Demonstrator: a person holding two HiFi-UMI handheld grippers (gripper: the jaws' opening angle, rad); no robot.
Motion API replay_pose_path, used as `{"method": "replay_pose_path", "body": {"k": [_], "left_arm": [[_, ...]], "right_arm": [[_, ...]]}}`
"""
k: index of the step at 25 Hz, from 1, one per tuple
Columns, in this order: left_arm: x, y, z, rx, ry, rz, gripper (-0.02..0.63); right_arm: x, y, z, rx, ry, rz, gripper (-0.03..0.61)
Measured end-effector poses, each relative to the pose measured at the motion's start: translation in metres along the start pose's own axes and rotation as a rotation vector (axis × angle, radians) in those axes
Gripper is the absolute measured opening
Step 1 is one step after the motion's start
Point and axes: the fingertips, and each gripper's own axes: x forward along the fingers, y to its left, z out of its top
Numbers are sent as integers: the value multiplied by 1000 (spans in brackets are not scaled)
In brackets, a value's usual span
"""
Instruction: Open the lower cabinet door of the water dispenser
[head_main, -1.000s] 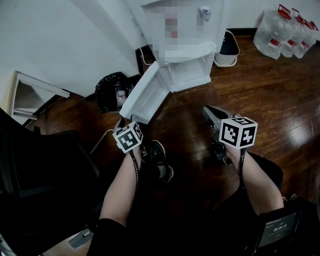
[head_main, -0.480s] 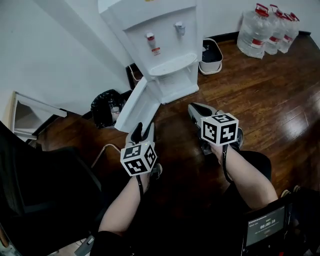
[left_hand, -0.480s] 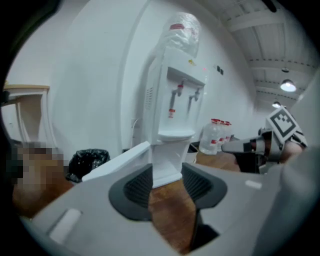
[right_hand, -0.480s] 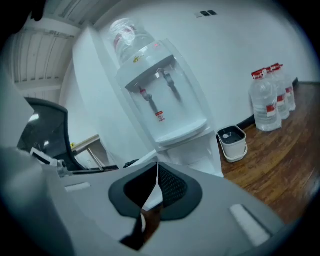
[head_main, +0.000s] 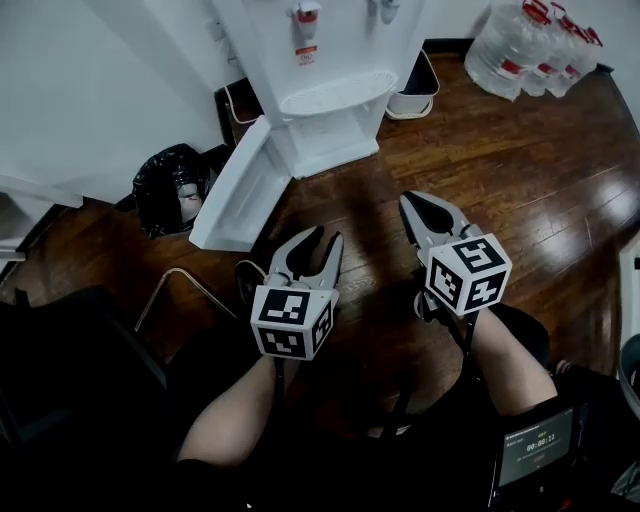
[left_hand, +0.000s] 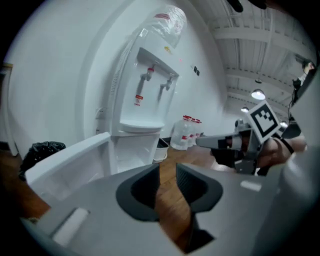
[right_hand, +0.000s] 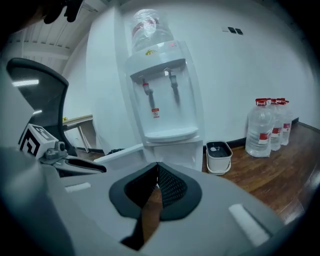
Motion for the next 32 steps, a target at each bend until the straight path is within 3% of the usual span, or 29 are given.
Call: {"method": "replay_pose_path", "body": {"k": [3, 7, 11, 15, 18, 23, 27, 32], "left_arm": [[0, 1, -16, 4, 25, 12, 91], [-15, 66, -23, 13, 13, 230, 71], [-50, 130, -34, -102, -13, 444, 87], [-80, 175, -89, -266, 89, 600, 132], [-81, 197, -113, -317, 131, 626, 147], [-87, 215, -90, -205, 128, 648, 162], [-76, 203, -120, -193, 221, 625, 162], [-90, 228, -144, -335, 211, 701, 161]], "right_arm": [[-1, 1, -24, -34, 66, 18, 5], [-1, 5, -41, -22, 107, 54, 5], [-5, 12, -38, 20, 89, 102, 5], [-9, 12, -29, 39, 61, 109, 5], [2, 8, -18, 40, 31, 107, 5], [20, 17, -1, 34, 8, 113, 5], [0, 9, -14, 54, 30, 93, 5], [2, 12, -18, 84, 37, 127, 5]]}}
